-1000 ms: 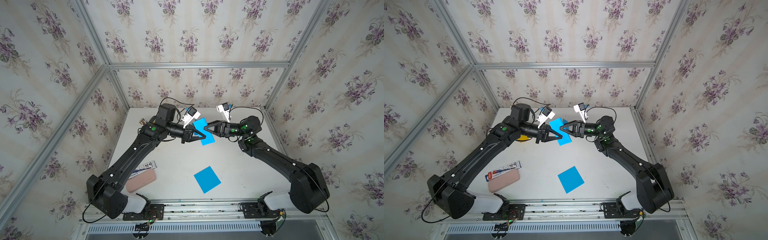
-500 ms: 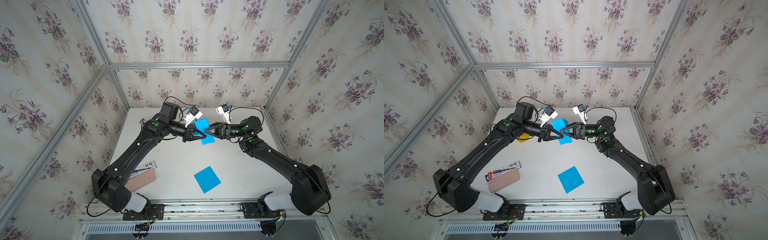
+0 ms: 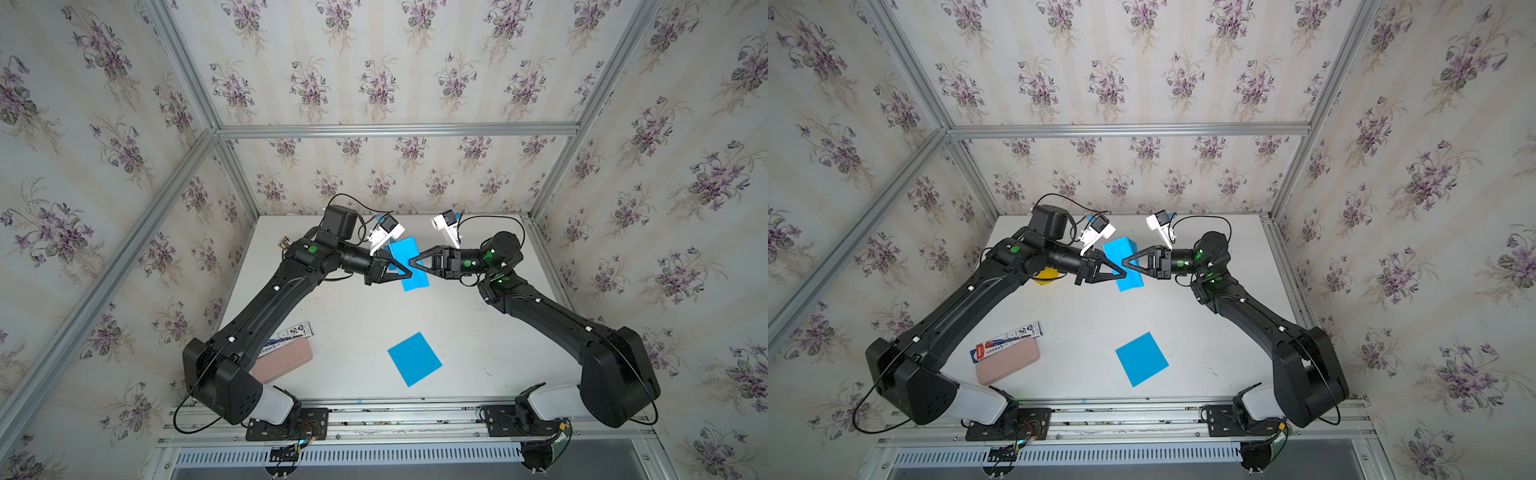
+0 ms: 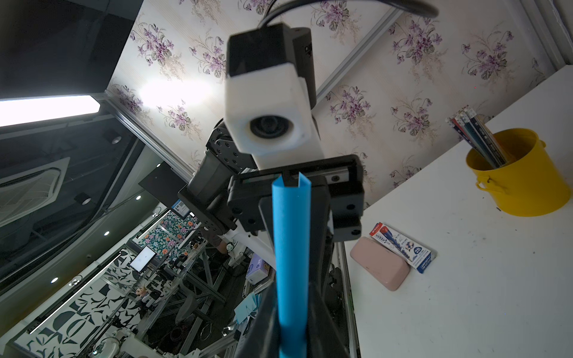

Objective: Fold the square paper along the opposite sides
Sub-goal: Fold the paper.

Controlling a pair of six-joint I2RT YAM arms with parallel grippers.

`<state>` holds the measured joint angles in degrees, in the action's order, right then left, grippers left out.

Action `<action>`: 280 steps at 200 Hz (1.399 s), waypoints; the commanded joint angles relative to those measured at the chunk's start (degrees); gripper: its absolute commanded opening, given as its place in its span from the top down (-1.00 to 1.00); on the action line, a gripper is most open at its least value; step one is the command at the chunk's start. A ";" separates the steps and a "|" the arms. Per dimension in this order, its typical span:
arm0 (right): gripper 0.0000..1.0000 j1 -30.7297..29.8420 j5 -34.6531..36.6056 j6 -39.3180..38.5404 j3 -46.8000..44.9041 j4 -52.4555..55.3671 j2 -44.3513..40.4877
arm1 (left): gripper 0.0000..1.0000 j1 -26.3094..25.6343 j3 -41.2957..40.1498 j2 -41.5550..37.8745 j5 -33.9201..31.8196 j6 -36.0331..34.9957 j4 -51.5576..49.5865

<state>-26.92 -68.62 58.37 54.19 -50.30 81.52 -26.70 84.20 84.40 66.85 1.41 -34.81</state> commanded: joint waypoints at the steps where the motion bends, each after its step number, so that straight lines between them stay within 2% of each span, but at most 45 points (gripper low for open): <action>1: 0.71 0.28 -0.64 1.48 -0.21 -3.63 0.46 | 1.00 -0.02 -0.01 0.06 0.30 -1.22 0.68; 40: 0.86 0.42 -0.44 2.81 -0.32 -5.31 0.69 | 1.00 -0.02 0.16 0.14 0.12 -1.10 0.79; 56: 0.89 0.46 -0.31 2.69 -0.49 -5.34 0.55 | 0.75 -0.02 0.08 0.15 -0.03 -0.21 1.86; 74: 0.95 0.55 0.19 1.96 -0.73 -4.41 0.22 | 0.70 -0.02 -0.24 -0.09 -0.43 2.04 4.26; 83: 0.98 0.62 0.64 1.11 -0.76 -3.36 0.09 | 0.56 -0.02 -0.59 -0.44 -1.22 3.62 6.09; 106: 0.98 0.81 1.90 -0.84 -0.67 -1.09 -0.06 | 0.37 -0.02 -2.88 -1.74 -3.38 9.04 13.62; 125: 0.98 0.90 2.74 -1.15 -0.67 -1.10 -0.05 | 0.36 0.06 -4.49 -2.79 -5.46 11.78 17.52; 142: 0.97 0.99 3.26 -1.15 -0.73 -1.09 -0.13 | 0.47 0.15 -5.89 -2.84 -7.12 13.53 19.98; 158: 0.97 0.94 3.54 -1.41 -0.84 -0.78 -0.19 | 0.47 0.20 -6.92 -2.87 -8.11 14.93 22.04; 173: 0.96 0.99 3.84 -1.83 -0.93 -0.45 -0.18 | 0.34 0.31 -7.39 -2.84 -8.46 16.07 23.57; 193: 0.96 1.07 4.52 -2.03 -1.23 -0.28 -0.06 | 0.33 0.59 -8.27 -2.84 -9.53 18.54 26.17; 218: 0.96 1.06 5.25 -2.03 -1.99 -0.61 -0.19 | 0.11 0.77 -12.72 -2.75 -7.74 24.15 36.17; 241: 0.96 1.07 5.55 -2.25 -1.89 -0.19 0.03 | 0.12 1.29 -14.86 -0.89 -4.98 30.27 44.26; 280: 0.96 1.08 6.55 -3.70 -1.99 1.56 0.22 | 0.06 1.81 -15.71 -1.24 -4.75 32.38 48.31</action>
<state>-25.63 -60.71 56.31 52.25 -49.12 81.65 -25.12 68.64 83.66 62.39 30.37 4.95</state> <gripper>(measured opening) 0.069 0.474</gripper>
